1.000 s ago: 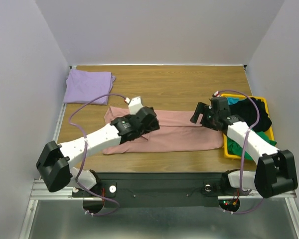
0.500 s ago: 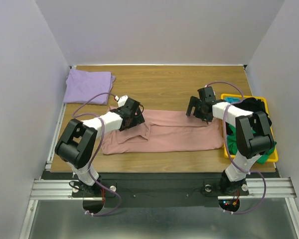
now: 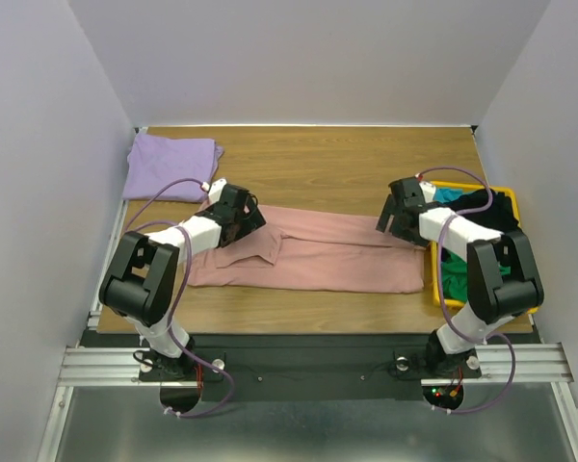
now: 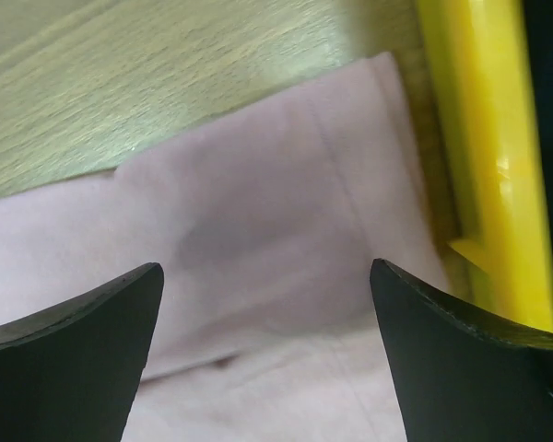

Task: Fold and stack the t-shirts
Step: Fold the tshirt

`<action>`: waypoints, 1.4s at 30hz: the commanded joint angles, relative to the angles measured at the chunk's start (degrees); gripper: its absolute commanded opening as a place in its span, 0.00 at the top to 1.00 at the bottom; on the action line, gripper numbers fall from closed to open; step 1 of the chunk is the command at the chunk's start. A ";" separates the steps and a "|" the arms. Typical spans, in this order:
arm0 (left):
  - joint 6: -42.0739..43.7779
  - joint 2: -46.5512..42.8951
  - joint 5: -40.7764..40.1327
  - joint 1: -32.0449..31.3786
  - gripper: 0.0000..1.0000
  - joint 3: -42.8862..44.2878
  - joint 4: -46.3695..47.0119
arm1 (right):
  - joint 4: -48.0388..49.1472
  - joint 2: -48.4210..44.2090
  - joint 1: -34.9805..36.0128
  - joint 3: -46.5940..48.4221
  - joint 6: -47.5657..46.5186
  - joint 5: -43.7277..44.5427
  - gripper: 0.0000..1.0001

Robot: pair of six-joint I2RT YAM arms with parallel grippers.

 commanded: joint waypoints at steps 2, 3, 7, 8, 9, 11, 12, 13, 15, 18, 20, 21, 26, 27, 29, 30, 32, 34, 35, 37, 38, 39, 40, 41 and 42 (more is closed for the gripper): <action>1.45 0.66 1.13 1.10 0.02 -3.37 -6.33 | -1.14 -8.47 -0.25 -0.19 -1.33 -2.84 0.00; 1.54 0.57 1.92 1.10 0.02 -3.37 -5.80 | -0.70 -9.61 -0.25 -0.10 -2.12 -5.14 0.00; 1.89 1.71 4.48 0.92 0.02 -2.32 -3.77 | 4.74 -12.96 0.98 -1.85 -6.60 -15.87 0.00; 1.89 2.24 4.74 0.75 0.02 -1.88 -3.60 | 5.88 -12.36 1.07 -2.12 -6.87 -17.80 0.00; 2.07 3.29 5.79 0.40 0.02 -0.75 -3.25 | 7.55 -11.65 1.07 -2.03 -7.05 -20.61 0.00; 2.60 4.70 7.02 -0.30 0.02 0.93 -3.16 | 8.52 -8.32 1.33 -1.42 -6.88 -21.86 0.00; 2.95 6.18 7.29 -1.09 0.02 2.76 -3.24 | 9.05 -6.83 1.59 -0.72 -6.53 -21.87 0.00; 3.04 6.98 7.38 -1.36 0.02 3.74 -3.25 | 9.32 -5.86 1.68 -0.54 -6.52 -21.87 0.00; 3.39 8.48 8.78 -1.97 0.02 6.02 -3.33 | 9.76 -3.13 1.86 -0.45 -5.73 -21.87 0.00; 6.10 14.08 9.14 -2.68 0.02 14.17 -4.55 | 9.67 -1.54 2.30 -1.94 -3.55 -21.87 0.00; 6.64 18.47 8.70 -2.77 0.02 20.32 -5.53 | 9.67 -2.15 2.47 -5.35 -1.96 -21.87 0.00; 7.25 18.50 9.05 -2.77 0.02 20.36 -6.40 | 9.67 -2.85 2.65 -6.76 -1.17 -21.87 0.00; 10.59 30.79 10.20 -3.03 0.02 40.89 -12.98 | 9.58 -12.24 6.42 -16.34 5.59 -25.47 0.00; 11.55 34.72 10.28 -3.03 0.02 48.76 -15.87 | 9.41 -13.74 8.87 -19.23 6.65 -26.60 0.00; 11.91 38.87 9.67 -3.03 0.02 57.32 -18.26 | 9.58 -17.77 11.95 -21.88 9.80 -28.80 0.00; 13.57 43.59 10.10 -3.03 0.01 66.24 -19.06 | 9.58 -18.76 14.14 -22.85 10.61 -29.07 0.00; 14.90 49.15 13.41 -2.95 0.01 76.03 -20.82 | 10.02 -21.21 19.86 -25.67 14.28 -30.12 0.00; 14.20 57.32 15.80 -2.86 0.01 89.66 -21.88 | 11.16 -22.10 25.83 -27.60 17.36 -31.71 0.00; 13.24 59.35 17.21 -2.86 0.01 92.58 -21.01 | 11.60 -22.19 28.12 -27.52 18.34 -31.45 0.00; 9.39 61.31 25.36 -2.51 0.01 91.83 -12.54 | 11.87 -21.06 34.51 -26.65 19.05 -30.83 0.00; 7.45 61.13 28.44 -2.33 0.01 90.07 -8.99 | 11.87 -20.18 36.38 -25.08 19.31 -30.66 0.00; 5.95 61.22 30.04 -2.33 0.01 89.01 -6.44 | 11.87 -19.39 38.32 -24.28 19.40 -30.39 0.00; 4.02 61.57 29.10 -2.33 0.01 90.05 -3.97 | 11.78 -17.82 41.55 -23.40 19.14 -29.26 0.00; 3.13 62.09 27.44 -2.33 0.01 91.45 -3.95 | 11.78 -17.19 42.72 -21.39 18.44 -28.90 0.00; 2.25 62.79 24.29 -2.33 0.01 93.29 -2.38 | 11.87 -16.84 44.82 -20.58 18.26 -28.03 0.00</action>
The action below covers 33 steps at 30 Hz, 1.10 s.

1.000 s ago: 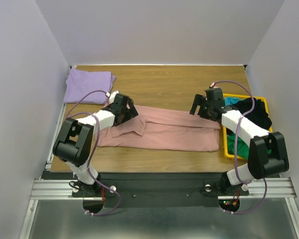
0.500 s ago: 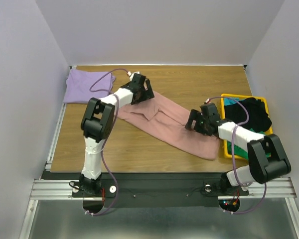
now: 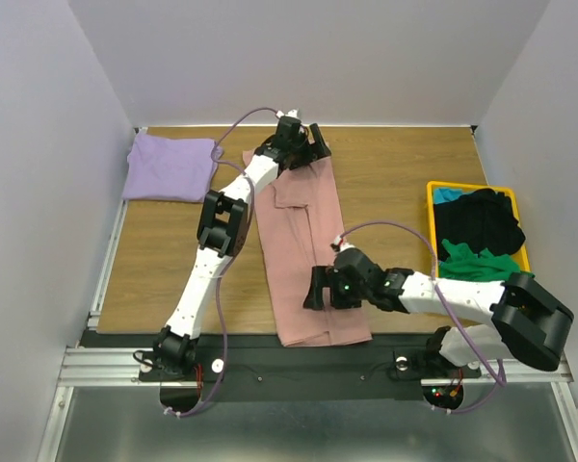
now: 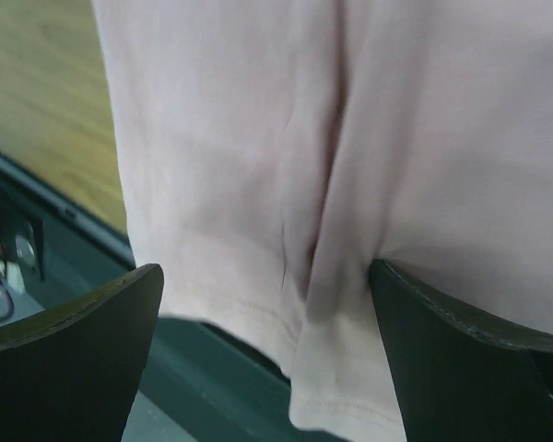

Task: Fold and stack the t-shirts
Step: Fold the tshirt

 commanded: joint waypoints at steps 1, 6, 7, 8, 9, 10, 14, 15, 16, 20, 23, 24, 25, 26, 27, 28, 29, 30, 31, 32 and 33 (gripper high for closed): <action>-5.77 2.28 -0.17 0.45 0.01 3.67 8.14 | -3.96 3.64 6.48 3.13 1.72 0.02 0.00; -12.18 4.55 -3.34 0.53 0.01 5.33 14.74 | -3.96 5.23 9.82 8.49 -1.71 -0.06 0.00; -13.15 5.00 -3.43 0.53 0.01 5.60 16.84 | -3.96 5.58 10.26 9.03 -2.24 -0.24 0.00; -13.86 5.44 -3.52 0.62 0.01 5.78 18.07 | -3.96 5.59 10.44 9.47 -2.41 -0.15 0.00; -15.17 5.97 -3.18 0.62 0.01 5.87 19.31 | -4.04 5.59 10.53 9.65 -2.50 0.46 0.00; -15.44 6.23 -2.56 0.53 0.01 5.96 22.54 | -4.22 5.41 10.44 10.26 -2.50 1.16 0.00; -17.55 6.50 -0.28 0.10 0.01 6.13 28.98 | -4.48 2.78 10.44 11.58 -2.33 5.38 0.00; -17.73 6.06 0.51 -0.08 0.01 6.57 29.33 | -4.57 0.95 10.44 11.58 -2.15 6.95 0.00; -17.38 5.36 1.04 -0.26 0.01 6.75 30.03 | -4.66 0.06 10.44 11.58 -1.98 9.14 0.00; -12.30 -2.88 2.10 -1.13 0.01 3.86 26.27 | -6.76 -4.86 10.44 11.23 -1.10 12.94 0.00; -6.25 -15.44 3.77 -1.22 0.01 -5.96 24.16 | -8.61 -8.03 10.44 10.18 -0.57 15.49 0.00; -4.13 -22.70 5.25 -1.66 0.01 -12.61 23.28 | -9.75 -8.82 10.44 8.96 -0.40 17.41 0.00; -2.11 -26.42 5.70 -2.01 0.01 -16.24 22.32 | -10.45 -10.22 10.44 8.51 0.13 18.38 0.00; 1.57 -30.38 5.36 -2.45 0.01 -20.19 21.00 | -11.42 -11.10 10.44 8.16 0.83 19.44 0.00; 3.08 -38.25 3.53 -3.32 0.01 -24.23 19.33 | -13.34 -11.90 10.44 7.63 1.44 20.14 0.00; 4.32 -42.50 2.29 -3.77 0.01 -33.32 16.53 | -14.06 -12.86 10.35 6.76 1.97 21.46 0.00; 4.42 -46.55 0.36 -4.21 0.01 -38.55 15.37 | -14.85 -14.00 10.44 6.05 2.94 22.08 0.00; 3.28 -54.85 -3.40 -5.34 0.01 -49.65 15.19 | -15.64 -16.10 10.35 5.26 4.25 22.52 0.00; 3.01 -58.77 -4.83 -6.14 0.01 -55.16 15.36 | -15.99 -17.25 10.26 3.77 4.70 22.87 0.00; 2.31 -62.63 -6.41 -7.28 0.01 -60.52 15.45 | -16.35 -18.22 10.18 2.98 5.22 22.62 0.00; 1.09 -69.81 -10.43 -8.77 0.01 -65.27 15.36 | -17.13 -19.97 10.18 2.36 5.67 22.26 0.00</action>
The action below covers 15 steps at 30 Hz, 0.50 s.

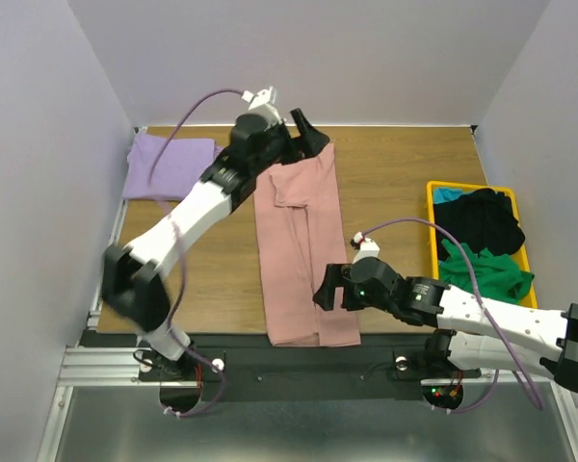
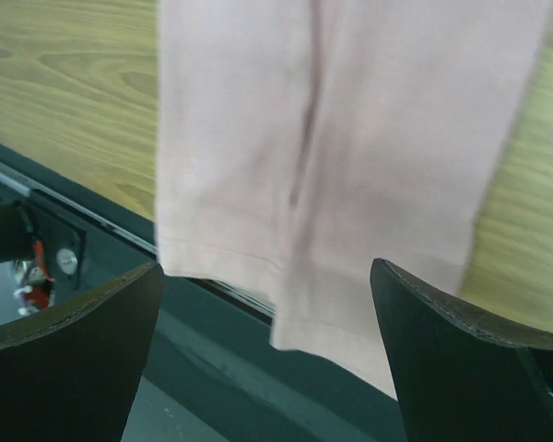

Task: Fold and stack the t-shirts
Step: Fold the tshirt

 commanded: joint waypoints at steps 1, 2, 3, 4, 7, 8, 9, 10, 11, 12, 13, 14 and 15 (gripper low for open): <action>0.45 -20.36 -11.07 -5.23 0.01 -23.90 -1.79 | -4.79 -4.91 0.03 -2.93 3.42 3.07 0.00; -2.09 -23.79 -14.48 -9.17 0.01 -28.69 -2.06 | -5.49 -5.43 0.03 -3.55 4.11 2.89 0.00; -4.37 -27.21 -18.52 -10.94 0.01 -33.09 -2.50 | -7.76 -5.96 -0.05 -3.64 4.73 2.54 0.00; -8.92 -33.51 -19.08 -14.53 0.01 -41.40 -3.11 | -9.00 -6.66 -0.14 -3.56 5.35 2.19 0.00; -17.03 -43.81 -19.88 -19.30 0.01 -53.91 -8.97 | -12.26 -7.72 -0.14 -3.91 6.66 0.00 0.00; -22.19 -48.12 -19.97 -22.10 0.01 -58.05 -11.53 | -12.96 -7.81 -0.14 -4.60 7.28 -0.79 0.00; -23.98 -50.25 -19.79 -24.21 0.01 -59.83 -13.56 | -13.23 -7.73 -0.14 -4.87 7.29 -1.76 0.00; -26.00 -52.19 -19.70 -25.89 0.01 -61.16 -17.93 | -13.67 -7.20 -0.14 -4.96 7.29 -3.42 0.00; -28.37 -54.04 -19.96 -27.38 0.01 -62.39 -20.58 | -14.19 -6.85 -0.14 -4.96 7.02 -4.13 0.00; -32.57 -57.19 -19.27 -30.62 0.02 -63.45 -22.35 | -15.68 -6.24 -0.14 -4.44 7.11 -4.40 0.00; -34.26 -58.52 -18.57 -31.78 0.02 -65.37 -25.15 | -16.56 -5.80 -0.23 -4.26 7.28 -4.58 0.00; -35.50 -59.49 -17.60 -33.01 0.02 -66.09 -26.05 | -17.35 -4.75 -0.23 -4.00 7.55 -4.49 0.00; -37.16 -60.63 -15.77 -34.50 0.02 -66.61 -26.75 | -18.32 -4.22 -0.23 -3.73 7.90 -4.40 0.00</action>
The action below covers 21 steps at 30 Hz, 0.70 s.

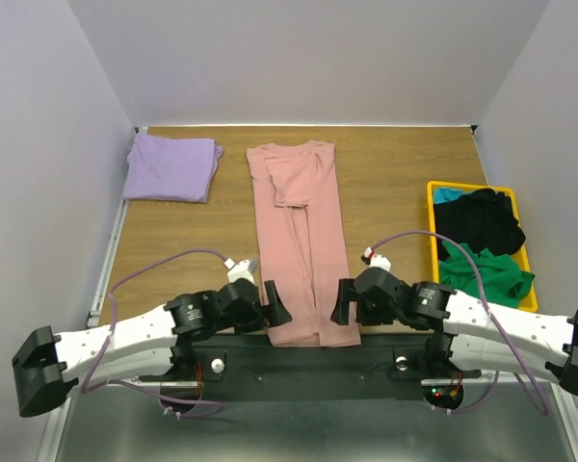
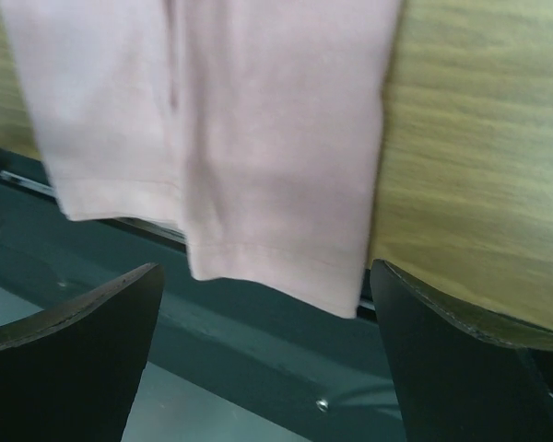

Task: Fold and stack the t-shirts
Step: Fold the tshirt

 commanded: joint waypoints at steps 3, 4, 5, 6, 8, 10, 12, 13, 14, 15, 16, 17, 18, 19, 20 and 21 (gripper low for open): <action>-12.07 -6.33 3.47 -5.82 0.02 -0.79 -7.60 | -5.04 2.63 -0.19 0.31 2.70 -1.85 0.00; -12.16 -5.81 3.74 -6.61 0.03 -0.79 -8.48 | -5.04 2.81 -0.19 0.22 2.79 -2.11 0.00; -12.08 -5.37 4.00 -6.79 0.04 -1.05 -8.74 | -5.04 3.07 -0.19 -0.04 3.05 -2.20 0.01; -12.16 -4.67 4.53 -6.80 0.07 -1.32 -8.92 | -5.22 3.08 -0.19 -0.04 3.32 -2.29 0.01; -11.46 -2.39 6.80 -6.71 0.16 -1.76 -7.87 | -5.22 2.90 -0.10 -0.57 4.54 -2.11 0.03; -10.67 -0.02 8.40 -6.88 0.24 -1.67 -8.22 | -5.13 1.77 -0.19 -1.27 6.22 -2.72 0.05; -11.45 1.13 7.97 -7.06 0.26 -1.93 -9.01 | -5.13 0.97 -0.19 -2.06 6.39 -2.90 0.08; -11.98 1.31 7.61 -7.06 0.29 -2.20 -9.19 | -5.04 0.62 -0.19 -2.41 6.66 -3.08 0.10; -12.51 1.66 7.70 -7.06 0.33 -2.98 -8.58 | -5.13 0.35 -0.19 -2.76 6.92 -3.60 0.13; -12.60 1.93 7.87 -7.06 0.34 -3.16 -8.22 | -5.13 0.35 -0.19 -2.94 6.92 -3.78 0.14; -12.60 2.71 7.96 -7.06 0.34 -3.25 -7.87 | -5.13 0.44 -0.19 -3.29 6.84 -4.13 0.15; -12.43 3.15 7.79 -7.06 0.34 -3.25 -7.96 | -5.04 0.70 -0.19 -3.47 6.92 -4.92 0.16; -12.34 3.68 7.70 -7.06 0.34 -3.25 -8.04 | -5.04 0.88 -0.19 -3.64 6.92 -5.10 0.17; -12.25 4.73 6.83 -6.97 0.34 -3.08 -7.96 | -4.78 1.05 -0.19 -4.08 7.01 -5.10 0.20; -12.42 5.35 6.21 -7.06 0.34 -3.08 -7.70 | -4.60 1.32 -0.19 -4.26 6.92 -5.10 0.23; -12.34 6.49 5.77 -7.06 0.34 -3.08 -6.30 | -4.08 1.84 -0.19 -4.52 6.66 -5.27 0.27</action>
